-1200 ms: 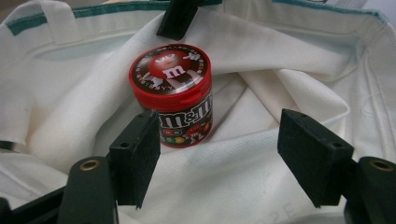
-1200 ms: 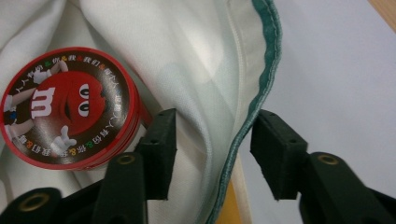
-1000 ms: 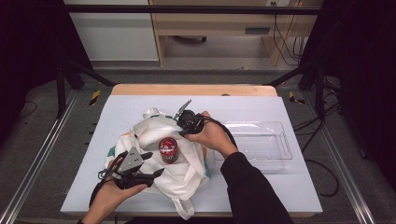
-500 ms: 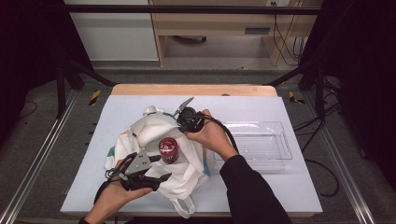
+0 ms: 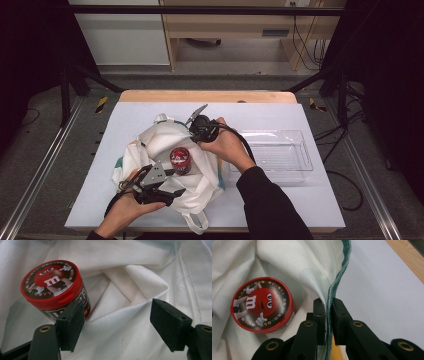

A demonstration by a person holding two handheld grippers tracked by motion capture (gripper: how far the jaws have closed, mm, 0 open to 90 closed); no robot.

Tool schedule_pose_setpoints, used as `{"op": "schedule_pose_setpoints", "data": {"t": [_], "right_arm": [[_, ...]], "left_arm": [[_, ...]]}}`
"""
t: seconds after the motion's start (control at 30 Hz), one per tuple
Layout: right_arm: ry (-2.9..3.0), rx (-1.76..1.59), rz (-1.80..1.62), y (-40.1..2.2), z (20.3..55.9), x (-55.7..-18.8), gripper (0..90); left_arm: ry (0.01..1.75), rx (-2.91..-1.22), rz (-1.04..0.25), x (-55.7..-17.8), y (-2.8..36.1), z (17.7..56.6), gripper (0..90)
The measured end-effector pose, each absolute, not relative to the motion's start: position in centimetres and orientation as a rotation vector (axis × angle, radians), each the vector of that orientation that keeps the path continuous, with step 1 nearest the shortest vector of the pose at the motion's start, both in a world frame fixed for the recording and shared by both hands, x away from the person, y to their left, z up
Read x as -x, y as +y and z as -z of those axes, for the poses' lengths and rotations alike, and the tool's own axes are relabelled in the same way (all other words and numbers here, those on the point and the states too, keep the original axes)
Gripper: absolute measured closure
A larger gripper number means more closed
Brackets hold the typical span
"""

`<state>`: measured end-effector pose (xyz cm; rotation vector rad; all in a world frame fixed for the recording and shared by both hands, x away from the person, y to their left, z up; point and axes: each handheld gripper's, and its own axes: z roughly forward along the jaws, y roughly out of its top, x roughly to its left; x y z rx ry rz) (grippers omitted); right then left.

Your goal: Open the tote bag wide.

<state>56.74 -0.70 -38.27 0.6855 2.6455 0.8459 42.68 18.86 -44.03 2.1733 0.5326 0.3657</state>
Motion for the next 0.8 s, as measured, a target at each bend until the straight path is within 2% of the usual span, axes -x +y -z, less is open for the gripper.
{"op": "schedule_pose_setpoints", "data": {"t": [0.53,0.7,0.8], "right_arm": [[2.651,-0.684,-0.838,-0.7,38.5,-56.9,82.9],[2.655,-0.691,-0.828,-0.7,38.6,-57.1,83.6],[2.652,-0.698,-0.830,-0.7,38.7,-57.2,83.7]], "left_arm": [[0.473,-2.210,-0.300,-42.7,17.0,45.3,26.0],[0.492,-2.221,-0.308,-42.3,17.3,46.2,37.4],[0.506,-2.223,-0.319,-42.2,17.7,46.3,48.0]]}}
